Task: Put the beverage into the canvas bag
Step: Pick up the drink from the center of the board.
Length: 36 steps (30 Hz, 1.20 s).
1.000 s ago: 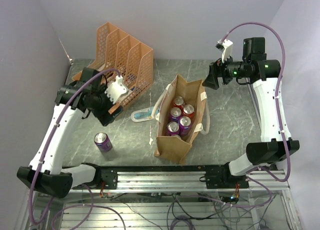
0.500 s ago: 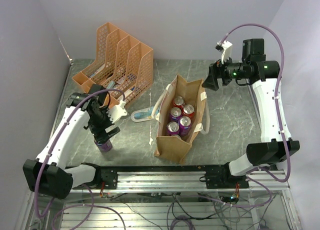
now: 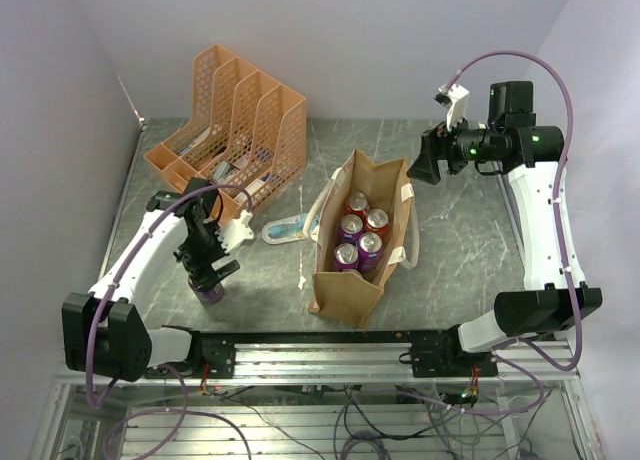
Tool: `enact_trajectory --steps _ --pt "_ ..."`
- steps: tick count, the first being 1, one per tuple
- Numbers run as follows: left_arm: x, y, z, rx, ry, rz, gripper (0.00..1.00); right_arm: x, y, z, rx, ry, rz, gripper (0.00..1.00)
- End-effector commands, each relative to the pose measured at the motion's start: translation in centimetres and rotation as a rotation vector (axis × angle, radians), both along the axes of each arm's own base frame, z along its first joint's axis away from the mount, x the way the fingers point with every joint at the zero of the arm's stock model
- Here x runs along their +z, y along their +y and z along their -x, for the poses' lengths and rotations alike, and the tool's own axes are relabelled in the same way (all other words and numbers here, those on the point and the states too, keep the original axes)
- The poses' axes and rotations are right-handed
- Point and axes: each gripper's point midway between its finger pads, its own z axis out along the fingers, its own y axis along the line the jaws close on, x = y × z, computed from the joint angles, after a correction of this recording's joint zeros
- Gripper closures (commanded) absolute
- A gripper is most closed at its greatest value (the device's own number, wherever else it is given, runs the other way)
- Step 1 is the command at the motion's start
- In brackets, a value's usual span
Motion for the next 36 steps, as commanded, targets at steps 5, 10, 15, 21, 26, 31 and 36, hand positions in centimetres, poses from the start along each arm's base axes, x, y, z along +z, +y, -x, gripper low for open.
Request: enact_trajectory --steps 5,10,15,21,26,31,36 --pt "-2.5 0.2 -0.6 0.039 -0.013 -0.005 0.09 0.4 -0.5 0.1 -0.006 -0.031 0.003 0.17" --pt "-2.3 -0.2 -0.7 0.064 -0.041 0.017 0.30 0.2 -0.9 0.1 -0.023 -0.029 0.010 0.17" --pt "1.1 -1.0 -2.0 0.036 -0.110 0.066 0.49 0.1 -1.1 0.2 -0.029 -0.027 0.010 0.17" --pt "9.1 -3.9 -4.8 -0.009 -0.252 0.226 0.73 0.1 -1.2 0.3 -0.033 -0.027 0.006 0.17" --pt "17.4 -7.5 -7.1 -0.035 -0.376 0.425 0.93 0.1 -1.3 0.4 -0.034 -0.027 0.003 0.17" --pt "24.3 -12.0 -8.0 -0.118 -0.493 0.614 0.93 0.0 -1.5 0.6 -0.036 -0.019 -0.002 0.17" --pt "28.8 -17.5 -7.3 -0.242 -0.579 0.748 0.93 -0.5 -1.7 1.1 -0.034 -0.006 -0.005 0.18"
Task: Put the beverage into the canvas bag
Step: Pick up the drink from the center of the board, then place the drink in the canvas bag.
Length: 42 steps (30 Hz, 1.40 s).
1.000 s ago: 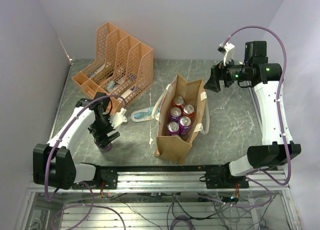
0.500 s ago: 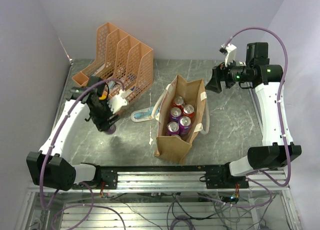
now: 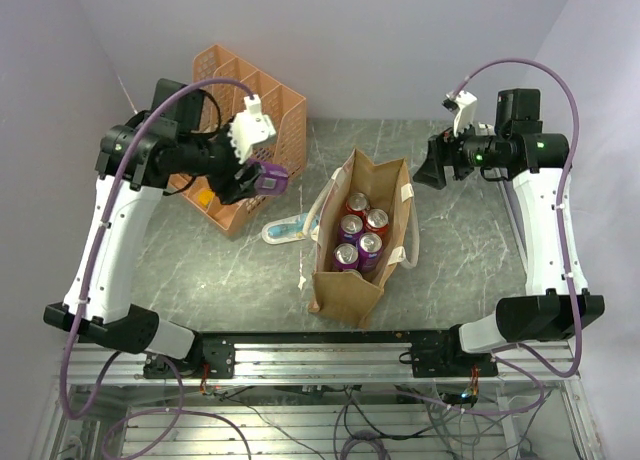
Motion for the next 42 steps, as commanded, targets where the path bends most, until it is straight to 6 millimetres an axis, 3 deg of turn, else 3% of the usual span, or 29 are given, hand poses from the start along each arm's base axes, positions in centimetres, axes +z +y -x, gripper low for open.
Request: enact_trajectory --steps 1,5,9,13,23,31,42 --pt "5.2 -6.2 1.8 -0.158 -0.089 0.192 0.93 0.2 -0.2 0.9 0.008 -0.017 -0.003 0.18" --pt "7.1 -10.3 2.8 -0.261 -0.111 0.271 0.93 0.2 -0.6 0.8 0.005 -0.019 0.007 0.19" --pt "5.8 -13.8 3.2 -0.361 -0.074 0.250 0.93 0.3 -1.2 0.5 -0.014 -0.025 0.016 0.20" --pt "3.9 -15.9 3.4 -0.424 -0.059 0.206 0.93 0.0 -1.6 0.4 -0.025 -0.019 0.017 0.20" --pt "-2.6 -18.9 6.3 -0.604 0.076 0.039 0.93 0.4 -1.3 0.1 -0.010 -0.013 -0.015 0.23" --pt "-6.3 -22.5 8.2 -0.681 0.128 -0.071 0.93 1.4 -0.5 1.4 0.029 -0.040 -0.044 0.24" --pt "-10.8 -26.0 8.4 -0.715 0.159 -0.145 0.93 2.1 -0.7 4.7 0.016 -0.091 -0.020 0.24"
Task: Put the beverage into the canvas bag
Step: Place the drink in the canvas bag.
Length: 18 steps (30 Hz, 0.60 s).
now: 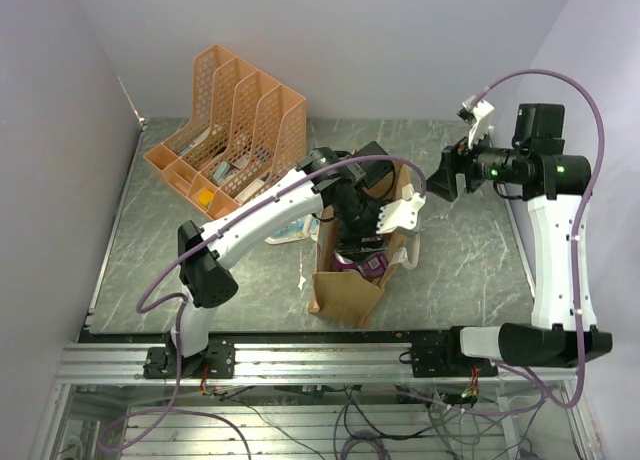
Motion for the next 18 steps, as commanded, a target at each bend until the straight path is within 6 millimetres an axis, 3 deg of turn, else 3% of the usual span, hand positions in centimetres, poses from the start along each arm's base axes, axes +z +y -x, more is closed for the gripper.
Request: enact_trajectory --steps 1,9,18 --pt "1.5 -2.1 -0.2 -0.030 -0.055 0.084 0.93 0.0 -0.2 1.9 -0.004 -0.019 0.016 0.24" --pt "-1.5 -2.9 -0.9 -0.020 -0.069 0.015 0.93 0.2 -0.8 2.9 -0.038 -0.039 0.030 0.24" --pt "-4.4 -2.4 -0.2 -0.024 -0.057 -0.071 0.93 -0.2 -1.0 3.0 -0.046 -0.026 0.023 0.24"
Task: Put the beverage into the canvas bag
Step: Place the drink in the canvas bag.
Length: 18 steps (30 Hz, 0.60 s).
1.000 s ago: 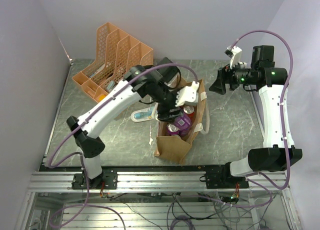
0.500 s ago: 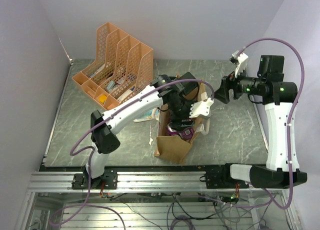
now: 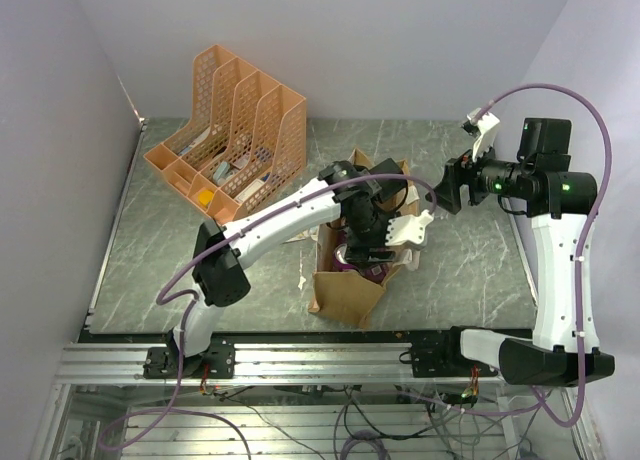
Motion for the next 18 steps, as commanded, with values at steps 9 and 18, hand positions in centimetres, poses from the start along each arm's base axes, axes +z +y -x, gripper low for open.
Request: enact_trajectory --steps 9,18 --pt "-2.1 -1.3 0.6 0.006 -0.046 -0.033 0.93 -0.4 -0.2 0.4 -0.016 0.011 -0.009 0.24" --pt "-4.1 -1.4 0.9 0.031 -0.030 -0.094 0.90 -0.5 -0.5 0.0 -0.025 0.014 -0.004 0.24"
